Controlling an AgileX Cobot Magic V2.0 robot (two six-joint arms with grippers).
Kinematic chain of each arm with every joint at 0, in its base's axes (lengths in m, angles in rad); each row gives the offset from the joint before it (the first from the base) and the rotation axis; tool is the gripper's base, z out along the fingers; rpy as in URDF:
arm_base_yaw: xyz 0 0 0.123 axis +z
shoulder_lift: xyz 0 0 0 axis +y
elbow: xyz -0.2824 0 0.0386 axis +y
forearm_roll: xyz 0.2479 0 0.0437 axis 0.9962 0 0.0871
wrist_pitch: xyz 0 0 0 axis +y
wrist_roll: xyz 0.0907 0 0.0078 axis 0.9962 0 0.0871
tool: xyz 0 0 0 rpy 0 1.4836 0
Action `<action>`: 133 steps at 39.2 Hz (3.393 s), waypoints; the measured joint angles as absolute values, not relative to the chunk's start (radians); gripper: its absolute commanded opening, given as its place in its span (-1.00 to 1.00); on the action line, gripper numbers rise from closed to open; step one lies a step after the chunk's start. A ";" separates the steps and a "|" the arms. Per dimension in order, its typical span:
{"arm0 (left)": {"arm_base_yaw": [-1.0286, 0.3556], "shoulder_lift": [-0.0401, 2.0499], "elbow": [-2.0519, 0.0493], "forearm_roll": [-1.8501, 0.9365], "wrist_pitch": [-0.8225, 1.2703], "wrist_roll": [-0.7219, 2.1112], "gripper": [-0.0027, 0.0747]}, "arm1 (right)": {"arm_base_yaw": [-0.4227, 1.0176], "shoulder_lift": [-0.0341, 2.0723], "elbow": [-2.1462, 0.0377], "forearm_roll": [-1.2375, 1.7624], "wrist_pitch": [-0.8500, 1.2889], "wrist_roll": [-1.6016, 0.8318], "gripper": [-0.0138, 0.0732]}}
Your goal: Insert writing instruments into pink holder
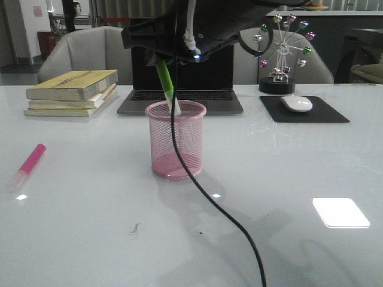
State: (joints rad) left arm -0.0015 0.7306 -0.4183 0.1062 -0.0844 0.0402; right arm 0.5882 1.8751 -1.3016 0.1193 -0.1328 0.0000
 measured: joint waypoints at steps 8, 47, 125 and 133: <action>-0.002 0.731 -0.418 0.106 -0.084 0.040 -0.69 | 0.588 1.875 -1.302 0.121 -0.133 0.000 -0.54; -0.002 0.731 -0.418 0.106 -0.085 0.040 -0.69 | 0.434 1.643 -1.287 0.121 0.069 -0.118 0.25; -0.002 0.927 -0.647 -0.075 0.096 0.040 -0.28 | -0.069 0.909 -0.548 0.113 0.294 -0.120 0.25; -0.002 1.100 -0.819 -0.077 0.213 0.040 -0.17 | -0.069 0.909 -0.548 0.113 0.294 -0.120 0.25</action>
